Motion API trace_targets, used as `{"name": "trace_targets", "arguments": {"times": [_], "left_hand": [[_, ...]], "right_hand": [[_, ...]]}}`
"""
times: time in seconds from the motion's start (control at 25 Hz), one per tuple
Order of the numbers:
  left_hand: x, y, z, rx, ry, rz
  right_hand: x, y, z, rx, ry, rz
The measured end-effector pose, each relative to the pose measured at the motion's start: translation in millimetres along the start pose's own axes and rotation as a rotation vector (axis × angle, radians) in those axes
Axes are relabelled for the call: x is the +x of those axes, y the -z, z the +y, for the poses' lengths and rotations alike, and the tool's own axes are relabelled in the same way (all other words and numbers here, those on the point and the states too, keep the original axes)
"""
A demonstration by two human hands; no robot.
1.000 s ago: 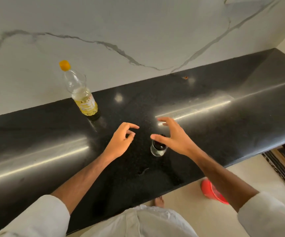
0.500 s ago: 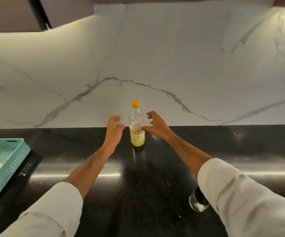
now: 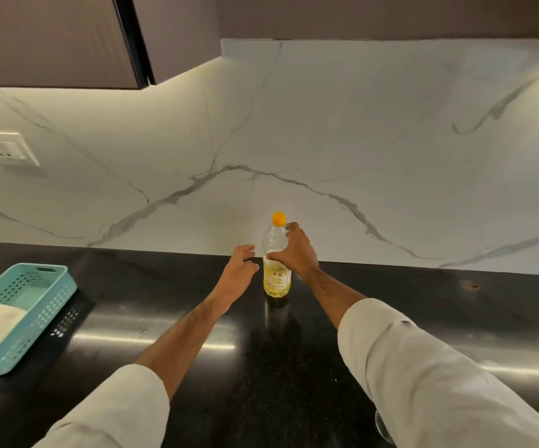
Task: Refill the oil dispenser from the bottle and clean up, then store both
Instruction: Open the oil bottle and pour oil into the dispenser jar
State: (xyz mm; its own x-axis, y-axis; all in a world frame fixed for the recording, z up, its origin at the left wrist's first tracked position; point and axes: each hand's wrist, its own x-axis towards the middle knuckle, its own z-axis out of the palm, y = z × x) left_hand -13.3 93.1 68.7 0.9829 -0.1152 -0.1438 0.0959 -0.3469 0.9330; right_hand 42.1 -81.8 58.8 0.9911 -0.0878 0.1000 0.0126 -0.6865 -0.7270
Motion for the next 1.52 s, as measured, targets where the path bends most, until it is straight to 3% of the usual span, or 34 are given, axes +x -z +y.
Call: {"name": "trace_targets", "arguments": {"times": [0.32, 0.64, 0.76, 0.96, 1.12, 1.28, 1.52], "left_hand": [[-27, -31, -18, 0.041, -0.154, -0.103], [-63, -128, -25, 0.077, -0.273, -0.492], [-85, -168, -15, 0.078, -0.280, -0.569], [-112, -217, 28, 0.049, -0.361, -0.509], [-142, -264, 65, 0.090, -0.418, -0.470], [-176, -298, 82, 0.251, -0.460, -0.480], [-198, -315, 82, 0.290, -0.446, -0.406]], "right_hand": [[-53, 56, 29, 0.110, 0.057, 0.043], [-165, 176, 63, 0.090, -0.008, 0.212], [-209, 210, 91, 0.067, -0.058, 0.252], [-271, 249, 152, 0.056, -0.068, 0.220], [-300, 267, 198, 0.087, -0.022, 0.089], [-317, 274, 219, 0.120, 0.052, -0.025], [-318, 284, 220, 0.113, 0.072, -0.194]]}}
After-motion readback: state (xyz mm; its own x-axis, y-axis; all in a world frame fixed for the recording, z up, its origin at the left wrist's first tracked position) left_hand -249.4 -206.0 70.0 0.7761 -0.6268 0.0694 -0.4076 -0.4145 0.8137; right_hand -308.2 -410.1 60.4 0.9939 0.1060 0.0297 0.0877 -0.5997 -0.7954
